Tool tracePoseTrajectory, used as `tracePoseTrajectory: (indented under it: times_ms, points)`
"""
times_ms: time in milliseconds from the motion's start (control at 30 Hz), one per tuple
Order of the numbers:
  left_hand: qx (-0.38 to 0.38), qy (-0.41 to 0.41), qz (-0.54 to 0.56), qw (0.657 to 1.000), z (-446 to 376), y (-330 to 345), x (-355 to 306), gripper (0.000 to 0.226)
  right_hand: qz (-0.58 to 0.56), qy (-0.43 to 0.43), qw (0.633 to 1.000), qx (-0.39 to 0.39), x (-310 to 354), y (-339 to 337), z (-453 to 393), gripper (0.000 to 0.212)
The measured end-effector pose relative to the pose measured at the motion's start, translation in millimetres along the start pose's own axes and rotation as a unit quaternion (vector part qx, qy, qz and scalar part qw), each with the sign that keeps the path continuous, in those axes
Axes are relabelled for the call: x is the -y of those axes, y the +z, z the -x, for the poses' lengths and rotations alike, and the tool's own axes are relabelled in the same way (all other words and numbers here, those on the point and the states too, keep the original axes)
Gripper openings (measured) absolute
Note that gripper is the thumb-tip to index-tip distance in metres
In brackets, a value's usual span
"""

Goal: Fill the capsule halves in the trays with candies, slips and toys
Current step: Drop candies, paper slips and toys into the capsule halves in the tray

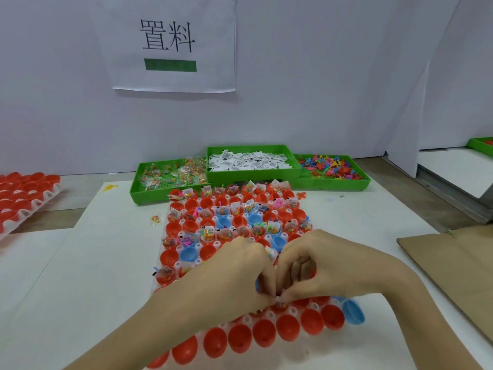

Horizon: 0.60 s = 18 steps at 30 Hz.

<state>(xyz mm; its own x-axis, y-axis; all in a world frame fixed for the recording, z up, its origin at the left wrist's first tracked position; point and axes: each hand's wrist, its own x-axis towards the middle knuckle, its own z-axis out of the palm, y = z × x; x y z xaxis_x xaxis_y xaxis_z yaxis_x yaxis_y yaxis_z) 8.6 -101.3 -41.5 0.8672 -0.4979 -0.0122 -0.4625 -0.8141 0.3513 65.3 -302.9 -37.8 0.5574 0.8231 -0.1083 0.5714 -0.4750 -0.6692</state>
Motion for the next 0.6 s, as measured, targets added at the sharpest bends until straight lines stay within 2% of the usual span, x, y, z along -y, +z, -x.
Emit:
tracePoseTrajectory:
  times_ms: [133, 300, 433, 500, 600]
  points:
    - [0.003, 0.037, 0.032, 0.999, 0.2, -3.1, 4.7, 0.007, -0.046, 0.006, 0.999, -0.026, -4.8, -7.2, 0.6, 0.01]
    - [-0.036, 0.02, 0.059, 0.997, 5.3, -15.9, 17.0, 0.009, -0.052, 0.009, 0.99, -0.128, -7.0, -10.0, -2.9, 0.019]
    - [-0.104, -0.04, 0.098, 0.989, -1.1, -38.8, 45.2, 0.011, -0.077, -0.001, 0.976, -0.204, -9.2, -8.2, -7.8, 0.031]
    - [-0.169, -0.096, 0.061, 0.979, -14.4, -48.9, 77.4, 0.016, -0.076, -0.002, 0.969, -0.235, -11.4, -5.6, -11.3, 0.035]
    - [-0.261, -0.205, 0.019, 0.943, -34.3, -58.1, 140.4, 0.017, -0.059, -0.007, 0.961, -0.271, -14.3, -2.3, -15.5, 0.041]
